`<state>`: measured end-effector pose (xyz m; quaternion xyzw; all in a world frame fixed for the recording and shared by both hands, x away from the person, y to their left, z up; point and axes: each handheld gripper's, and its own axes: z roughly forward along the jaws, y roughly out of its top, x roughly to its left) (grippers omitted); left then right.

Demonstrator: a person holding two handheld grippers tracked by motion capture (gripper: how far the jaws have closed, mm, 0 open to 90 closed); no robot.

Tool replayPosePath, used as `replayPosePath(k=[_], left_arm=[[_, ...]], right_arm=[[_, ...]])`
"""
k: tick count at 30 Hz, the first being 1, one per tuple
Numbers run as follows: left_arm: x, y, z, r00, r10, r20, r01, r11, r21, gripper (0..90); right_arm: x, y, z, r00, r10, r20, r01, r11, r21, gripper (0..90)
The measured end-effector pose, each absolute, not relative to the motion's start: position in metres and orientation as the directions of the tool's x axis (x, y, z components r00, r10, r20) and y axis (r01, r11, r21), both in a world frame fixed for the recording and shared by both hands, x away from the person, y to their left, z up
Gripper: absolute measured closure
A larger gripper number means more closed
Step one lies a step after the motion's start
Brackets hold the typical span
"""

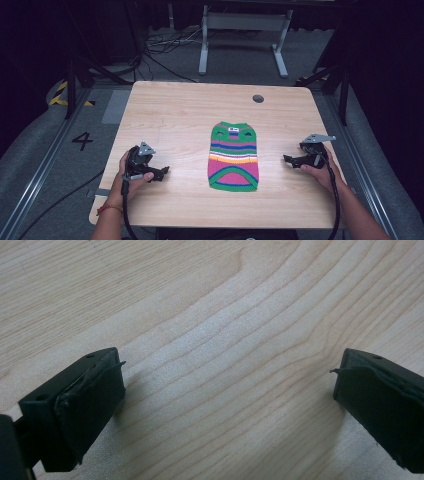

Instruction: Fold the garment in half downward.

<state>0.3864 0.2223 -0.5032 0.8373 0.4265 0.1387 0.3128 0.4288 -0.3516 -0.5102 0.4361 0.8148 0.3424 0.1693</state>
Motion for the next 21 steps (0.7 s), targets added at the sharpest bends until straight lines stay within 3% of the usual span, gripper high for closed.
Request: replayPosePath(k=[21], left_arm=[[0.3862, 0.2220, -0.5032, 0.595, 0.803, -0.033, 0.628, -0.439, 0.643, 0.5]], right_arm=[[0.4278, -0.3528, -0.5096, -0.575, 0.818, 0.017, 0.580, 0.393, 0.713, 12.9]])
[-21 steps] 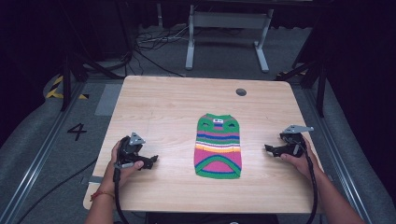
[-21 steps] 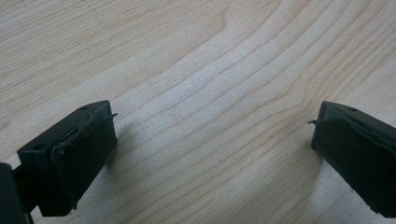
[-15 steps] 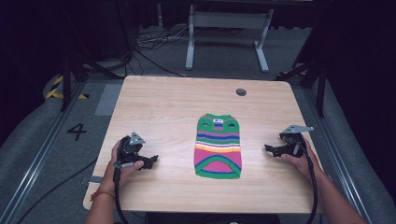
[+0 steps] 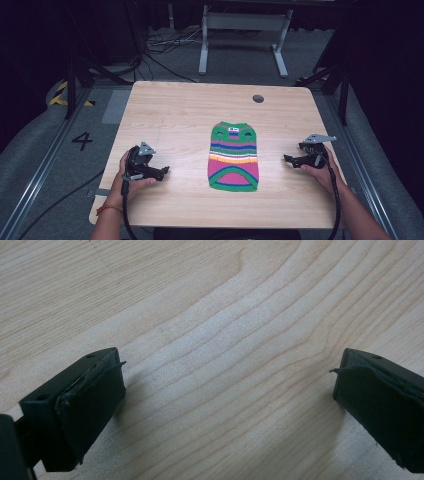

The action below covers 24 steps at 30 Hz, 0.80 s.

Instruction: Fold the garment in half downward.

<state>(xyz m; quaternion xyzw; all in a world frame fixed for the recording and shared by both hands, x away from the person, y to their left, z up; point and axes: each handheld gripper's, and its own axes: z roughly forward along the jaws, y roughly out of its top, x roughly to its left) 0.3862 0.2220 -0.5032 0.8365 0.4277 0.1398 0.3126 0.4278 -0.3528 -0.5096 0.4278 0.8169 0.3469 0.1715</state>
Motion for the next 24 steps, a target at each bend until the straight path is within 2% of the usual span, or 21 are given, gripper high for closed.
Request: replayPosePath(k=[7, 14, 23, 24], left_arm=[[0.3875, 0.2230, -0.5029, 0.612, 0.790, -0.028, 0.615, -0.453, 0.645, 1.1], [0.3878, 0.2243, -0.5023, 0.605, 0.796, -0.029, 0.612, -0.441, 0.656, 6.8], [0.3881, 0.2255, -0.5010, 0.592, 0.805, -0.035, 0.610, -0.418, 0.673, 16.8], [0.3881, 0.2255, -0.5010, 0.592, 0.805, -0.035, 0.610, -0.418, 0.673, 20.1]], right_arm=[[0.4274, -0.3555, -0.5088, -0.590, 0.807, 0.020, 0.571, 0.400, 0.717, 16.5], [0.4262, -0.3567, -0.5087, -0.596, 0.803, 0.027, 0.570, 0.398, 0.719, 18.1], [0.4261, -0.3579, -0.5082, -0.600, 0.799, 0.031, 0.563, 0.394, 0.726, 25.0], [0.4261, -0.3579, -0.5082, -0.600, 0.799, 0.031, 0.563, 0.394, 0.726, 25.0]])
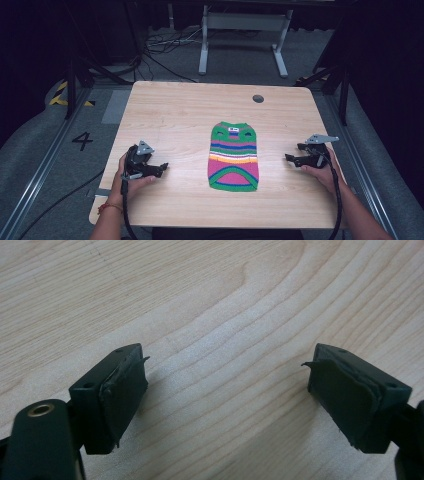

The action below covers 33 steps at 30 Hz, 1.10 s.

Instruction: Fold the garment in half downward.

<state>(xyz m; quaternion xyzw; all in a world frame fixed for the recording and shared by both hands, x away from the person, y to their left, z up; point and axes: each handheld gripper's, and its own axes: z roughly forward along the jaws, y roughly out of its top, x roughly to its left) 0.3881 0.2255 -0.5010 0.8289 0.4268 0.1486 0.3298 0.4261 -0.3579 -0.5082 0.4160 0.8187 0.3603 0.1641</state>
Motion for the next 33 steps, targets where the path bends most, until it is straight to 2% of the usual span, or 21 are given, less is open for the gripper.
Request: replayPosePath(k=[8, 13, 16, 19, 25, 27, 29, 33], left_arm=[[0.395, 0.220, -0.491, 0.605, 0.793, -0.066, 0.588, -0.389, 0.710, 22.8], [0.411, 0.205, -0.477, 0.647, 0.761, -0.050, 0.557, -0.426, 0.713, 24.8], [0.424, 0.194, -0.472, 0.664, 0.747, -0.024, 0.539, -0.457, 0.707, 25.0], [0.437, 0.183, -0.468, 0.679, 0.734, -0.015, 0.525, -0.471, 0.709, 25.0], [0.458, 0.161, -0.464, 0.707, 0.707, -0.024, 0.502, -0.478, 0.721, 25.7], [0.462, 0.156, -0.463, 0.719, 0.695, -0.020, 0.492, -0.489, 0.720, 27.3], [0.469, 0.150, -0.464, 0.742, 0.669, -0.042, 0.490, -0.498, 0.715, 34.3], [0.484, 0.135, -0.463, 0.763, 0.645, -0.045, 0.472, -0.508, 0.721, 34.7]], right_arm=[[0.426, -0.359, -0.502, -0.628, 0.776, 0.058, 0.561, 0.399, 0.725, 35.0], [0.429, -0.352, -0.488, -0.650, 0.758, 0.041, 0.523, 0.408, 0.748, 41.4], [0.433, -0.346, -0.483, -0.654, 0.755, 0.054, 0.533, 0.409, 0.740, 41.3], [0.441, -0.337, -0.475, -0.668, 0.744, 0.013, 0.511, 0.447, 0.734, 42.2], [0.457, -0.315, -0.461, -0.688, 0.725, 0.016, 0.487, 0.446, 0.751, 43.4], [0.460, -0.310, -0.459, -0.692, 0.722, 0.010, 0.484, 0.453, 0.749, 43.8], [0.468, -0.299, -0.458, -0.695, 0.719, 0.016, 0.489, 0.456, 0.743, 45.3], [0.482, -0.280, -0.456, -0.708, 0.706, 0.004, 0.480, 0.477, 0.736, 46.1]])
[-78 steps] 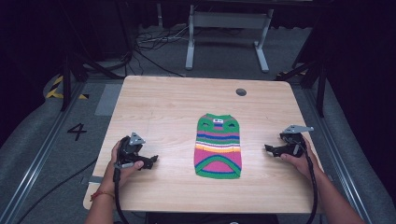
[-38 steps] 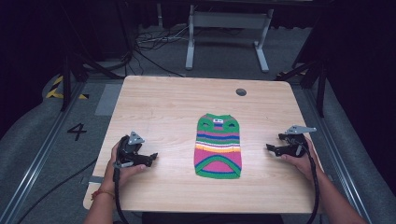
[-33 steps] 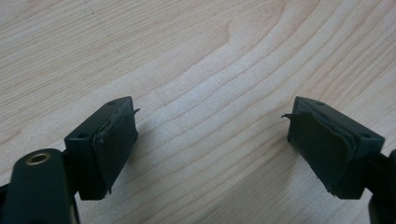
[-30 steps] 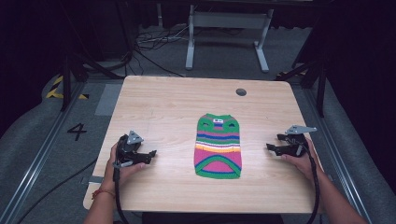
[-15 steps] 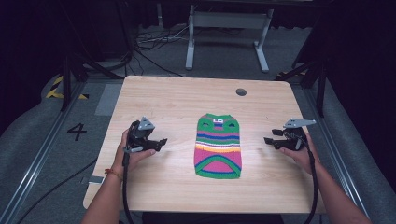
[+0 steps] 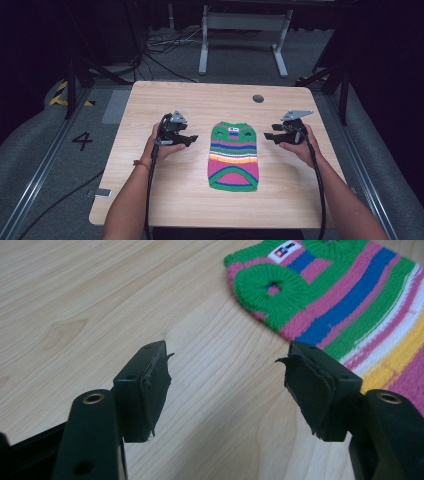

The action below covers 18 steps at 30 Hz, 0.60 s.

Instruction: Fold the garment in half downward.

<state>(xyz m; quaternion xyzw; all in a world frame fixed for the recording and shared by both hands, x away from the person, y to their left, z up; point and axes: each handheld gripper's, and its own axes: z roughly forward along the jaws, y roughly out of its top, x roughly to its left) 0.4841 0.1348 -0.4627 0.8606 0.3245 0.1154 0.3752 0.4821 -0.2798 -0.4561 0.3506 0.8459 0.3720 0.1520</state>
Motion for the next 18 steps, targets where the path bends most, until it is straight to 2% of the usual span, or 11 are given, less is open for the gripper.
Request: replayPosePath(k=[3, 5, 8, 14, 18], left_arm=[[0.496, 0.126, -0.465, 0.777, 0.628, -0.046, 0.461, -0.517, 0.721, 39.4], [0.505, 0.121, -0.465, 0.770, 0.637, -0.037, 0.460, -0.515, 0.723, 39.6], [0.515, 0.116, -0.464, 0.758, 0.649, -0.068, 0.478, -0.481, 0.735, 40.1], [0.528, 0.102, -0.462, 0.756, 0.654, -0.039, 0.460, -0.488, 0.742, 39.7], [0.538, 0.093, -0.464, 0.754, 0.655, -0.050, 0.472, -0.487, 0.735, 40.2]], right_arm=[[0.494, -0.266, -0.455, -0.717, 0.697, 0.008, 0.475, 0.479, 0.738, 47.7], [0.501, -0.257, -0.455, -0.723, 0.691, 0.001, 0.472, 0.492, 0.732, 48.9], [0.510, -0.250, -0.457, -0.723, 0.691, 0.003, 0.476, 0.495, 0.727, 49.9], [0.523, -0.240, -0.461, -0.729, 0.684, 0.005, 0.475, 0.501, 0.723, 50.2], [0.532, -0.235, -0.466, -0.722, 0.692, -0.002, 0.488, 0.511, 0.708, 51.3]])
